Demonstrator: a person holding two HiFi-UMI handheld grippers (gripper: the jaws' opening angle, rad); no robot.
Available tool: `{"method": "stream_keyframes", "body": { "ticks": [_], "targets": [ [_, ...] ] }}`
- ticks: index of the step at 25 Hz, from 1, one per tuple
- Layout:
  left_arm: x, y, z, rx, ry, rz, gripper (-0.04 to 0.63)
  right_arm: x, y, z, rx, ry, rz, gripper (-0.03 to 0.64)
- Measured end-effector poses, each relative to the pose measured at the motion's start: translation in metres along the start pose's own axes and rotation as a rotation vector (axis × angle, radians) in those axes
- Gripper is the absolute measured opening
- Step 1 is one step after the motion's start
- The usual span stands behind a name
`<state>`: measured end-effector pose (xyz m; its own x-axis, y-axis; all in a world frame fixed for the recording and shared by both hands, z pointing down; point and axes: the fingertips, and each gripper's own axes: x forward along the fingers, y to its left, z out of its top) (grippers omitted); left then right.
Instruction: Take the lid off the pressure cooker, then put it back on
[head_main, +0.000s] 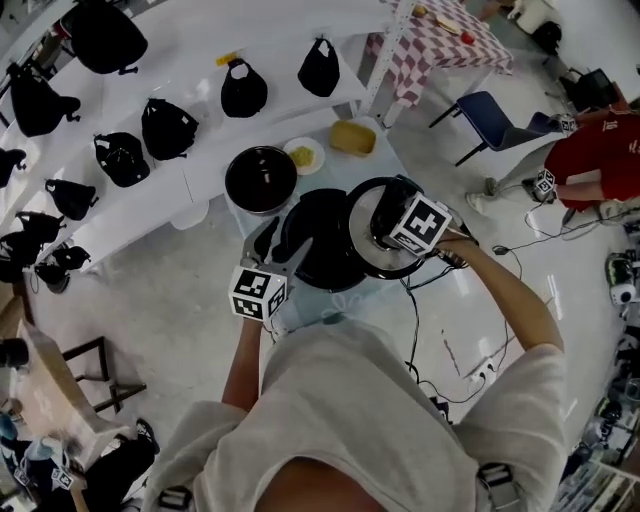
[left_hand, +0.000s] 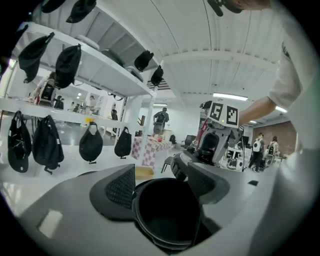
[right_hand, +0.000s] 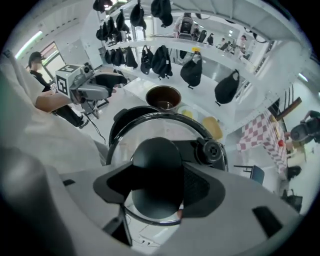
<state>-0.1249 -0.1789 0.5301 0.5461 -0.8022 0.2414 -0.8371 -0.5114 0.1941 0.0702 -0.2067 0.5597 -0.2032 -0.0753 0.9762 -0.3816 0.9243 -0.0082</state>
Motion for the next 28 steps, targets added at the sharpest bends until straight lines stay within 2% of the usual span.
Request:
{"method": "stream_keyframes", "body": {
  "ticks": [9, 13, 19, 28],
  "targets": [
    [0.053, -0.059, -0.001, 0.048, 0.04, -0.174, 0.321, -0.022, -0.036, -0.104, 0.26, 0.006, -0.077, 0.27],
    [0.069, -0.078, 0.002, 0.06, 0.055, -0.217, 0.321, -0.025, -0.045, -0.145, 0.347, 0.029, -0.086, 0.27],
    [0.083, -0.094, 0.006, 0.073, 0.07, -0.229, 0.321, -0.003, -0.057, -0.18, 0.408, 0.051, -0.07, 0.27],
    [0.087, -0.096, 0.009, 0.099, 0.099, -0.171, 0.321, 0.082, -0.078, -0.188, 0.444, 0.045, -0.015, 0.27]
  ]
}}
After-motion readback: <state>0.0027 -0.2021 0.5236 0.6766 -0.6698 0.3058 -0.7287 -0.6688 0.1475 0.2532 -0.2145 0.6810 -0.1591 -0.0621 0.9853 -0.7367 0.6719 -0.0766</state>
